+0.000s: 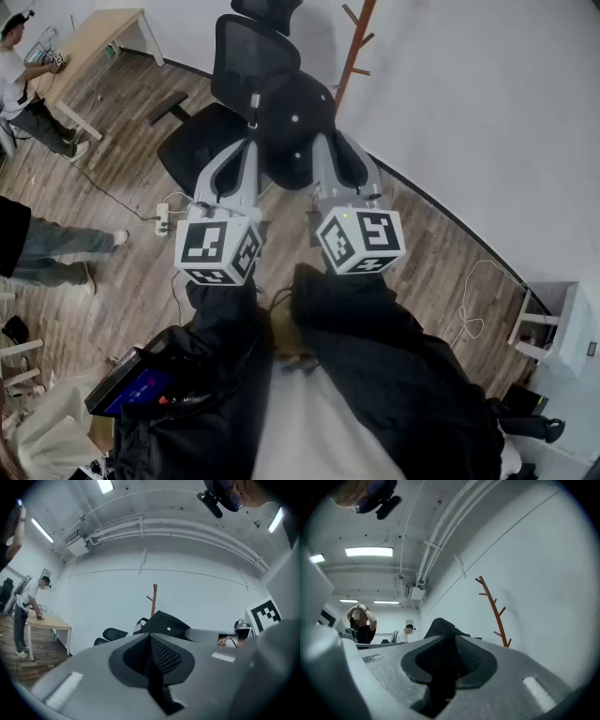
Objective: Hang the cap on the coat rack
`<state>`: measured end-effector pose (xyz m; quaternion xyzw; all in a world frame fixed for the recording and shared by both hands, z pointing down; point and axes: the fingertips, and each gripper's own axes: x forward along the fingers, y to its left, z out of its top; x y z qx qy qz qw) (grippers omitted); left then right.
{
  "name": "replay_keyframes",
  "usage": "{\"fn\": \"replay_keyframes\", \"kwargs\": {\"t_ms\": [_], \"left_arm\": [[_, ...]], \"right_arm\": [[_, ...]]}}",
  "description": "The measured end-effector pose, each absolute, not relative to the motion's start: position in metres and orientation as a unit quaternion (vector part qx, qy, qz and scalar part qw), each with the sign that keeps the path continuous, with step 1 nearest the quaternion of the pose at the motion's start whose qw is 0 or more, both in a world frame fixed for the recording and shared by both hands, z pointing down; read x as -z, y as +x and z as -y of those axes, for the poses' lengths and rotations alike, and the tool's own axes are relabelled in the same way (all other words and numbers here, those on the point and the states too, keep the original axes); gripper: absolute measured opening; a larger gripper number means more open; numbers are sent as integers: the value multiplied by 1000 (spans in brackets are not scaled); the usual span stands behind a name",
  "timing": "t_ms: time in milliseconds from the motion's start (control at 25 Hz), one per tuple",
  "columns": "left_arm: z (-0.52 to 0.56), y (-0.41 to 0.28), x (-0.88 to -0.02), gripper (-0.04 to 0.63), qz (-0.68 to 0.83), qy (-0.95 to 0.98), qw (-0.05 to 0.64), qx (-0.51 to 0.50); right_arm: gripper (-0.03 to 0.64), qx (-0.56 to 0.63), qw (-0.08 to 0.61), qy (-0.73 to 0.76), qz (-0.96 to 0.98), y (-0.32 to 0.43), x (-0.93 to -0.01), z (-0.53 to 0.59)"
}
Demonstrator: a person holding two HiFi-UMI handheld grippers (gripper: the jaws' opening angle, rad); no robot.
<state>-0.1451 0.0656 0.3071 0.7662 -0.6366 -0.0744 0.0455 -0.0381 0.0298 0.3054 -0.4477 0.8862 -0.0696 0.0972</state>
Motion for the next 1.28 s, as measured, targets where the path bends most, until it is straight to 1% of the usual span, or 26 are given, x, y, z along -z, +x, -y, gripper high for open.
{"fn": "replay_keyframes", "kwargs": {"t_ms": [280,520,920,1280], "left_arm": [[-62,-150,-314,2,643,761,56,71],[-63,-152,-323,2,644,759,70,68],[-70,-153,-340,3,643,758,87,65],[-52,-84,-360,2,641,760,98,42]], "right_arm": [[66,75,87,-449,-886,-36,-313,-30],[69,92,92,-445,-886,-28,-318,-33],[71,106,74,-446,-886,-26,-338,-41],[71,138,76,-443,-882,46,-367,-28]]}}
